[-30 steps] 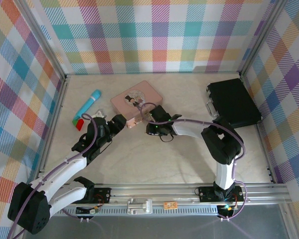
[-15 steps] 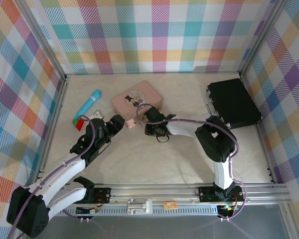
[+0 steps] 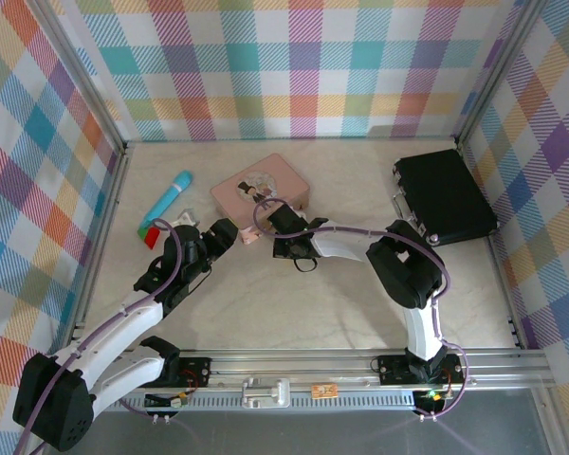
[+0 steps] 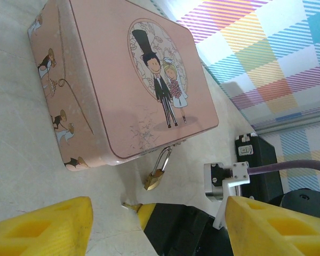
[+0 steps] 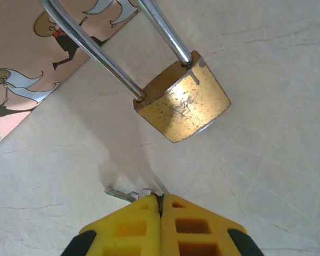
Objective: Unlock the padlock with the key
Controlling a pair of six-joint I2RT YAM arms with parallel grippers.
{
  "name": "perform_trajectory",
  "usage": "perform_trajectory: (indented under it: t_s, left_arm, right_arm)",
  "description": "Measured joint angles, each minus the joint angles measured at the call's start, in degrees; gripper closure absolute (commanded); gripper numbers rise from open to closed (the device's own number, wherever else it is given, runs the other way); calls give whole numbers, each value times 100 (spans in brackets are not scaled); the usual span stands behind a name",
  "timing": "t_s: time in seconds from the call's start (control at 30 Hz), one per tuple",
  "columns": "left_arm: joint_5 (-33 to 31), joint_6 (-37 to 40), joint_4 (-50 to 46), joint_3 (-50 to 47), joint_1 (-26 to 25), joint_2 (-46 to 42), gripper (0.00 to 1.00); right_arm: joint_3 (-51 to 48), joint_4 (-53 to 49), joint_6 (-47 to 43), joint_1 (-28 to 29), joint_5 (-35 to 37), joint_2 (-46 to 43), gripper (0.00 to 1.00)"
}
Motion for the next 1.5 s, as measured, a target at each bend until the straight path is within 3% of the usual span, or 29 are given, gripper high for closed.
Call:
perform_trajectory:
  t_s: [0.2, 0.6, 1.13, 1.5]
  left_arm:
    - [105, -85, 118, -63, 0, 46, 33]
    - [409, -629, 879, -192, -271, 737, 35]
    - [356, -1388, 2470, 13, -1298, 2302, 45]
    - [310, -1523, 3477, 393, -1552, 2791, 57]
  right_arm:
    - [-358, 289, -151, -42, -46, -262, 100]
    - [-1429, 656, -284, -474, -1176, -1290, 100]
    - [-2428, 1794, 216, -942, -2127, -2883, 100]
    - [-2651, 2474, 667, -1001, -2500, -3112, 100]
